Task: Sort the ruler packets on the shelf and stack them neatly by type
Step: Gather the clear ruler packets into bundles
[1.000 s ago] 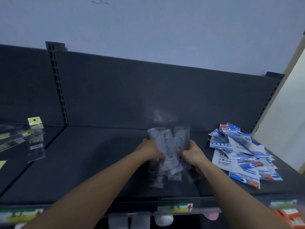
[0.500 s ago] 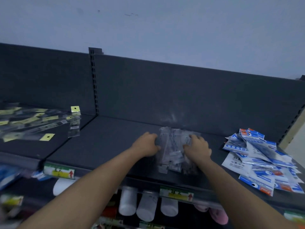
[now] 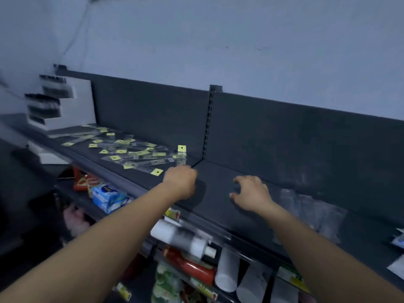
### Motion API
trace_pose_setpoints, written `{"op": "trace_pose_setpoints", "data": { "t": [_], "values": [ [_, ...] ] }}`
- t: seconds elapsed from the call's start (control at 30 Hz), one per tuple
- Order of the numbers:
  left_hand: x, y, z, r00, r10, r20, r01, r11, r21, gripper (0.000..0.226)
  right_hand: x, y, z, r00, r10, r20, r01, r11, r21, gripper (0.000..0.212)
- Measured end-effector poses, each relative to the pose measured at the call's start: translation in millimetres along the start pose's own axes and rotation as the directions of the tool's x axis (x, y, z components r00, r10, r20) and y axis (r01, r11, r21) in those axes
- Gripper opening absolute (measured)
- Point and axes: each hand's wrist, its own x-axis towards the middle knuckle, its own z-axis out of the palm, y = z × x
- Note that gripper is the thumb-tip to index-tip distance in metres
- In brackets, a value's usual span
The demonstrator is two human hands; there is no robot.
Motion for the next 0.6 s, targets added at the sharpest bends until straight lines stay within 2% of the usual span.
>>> {"op": "trace_pose_setpoints", "data": {
  "t": [0.17, 0.27, 0.4, 0.6],
  "values": [
    [-15.0, -75.4, 0.6, 0.992, -0.122, -0.001, 0.122, 0.99, 0.069, 0.02, 29.9, -68.3, 8.5, 0.993, -0.11, 0.045, 0.109, 0.994, 0.023, 0.048],
    [-19.1, -119.8, 4.0, 0.985, -0.175, 0.002, 0.173, 0.98, 0.098, 0.025, 47.8, -106.3, 16.0, 0.989, -0.128, 0.072, 0.125, 0.991, 0.046, 0.045],
    [-17.4, -177.6, 15.4, 0.974, -0.227, -0.001, 0.226, 0.97, 0.091, 0.033, 74.2, -153.0, 29.1, 0.987, -0.125, 0.099, 0.116, 0.989, 0.086, 0.038],
    [-6.2, -246.1, 32.6, 0.974, -0.223, 0.037, 0.221, 0.974, 0.051, 0.031, 116.6, -202.2, 57.1, 0.986, -0.01, 0.166, -0.003, 0.997, 0.079, 0.05]
  ]
}}
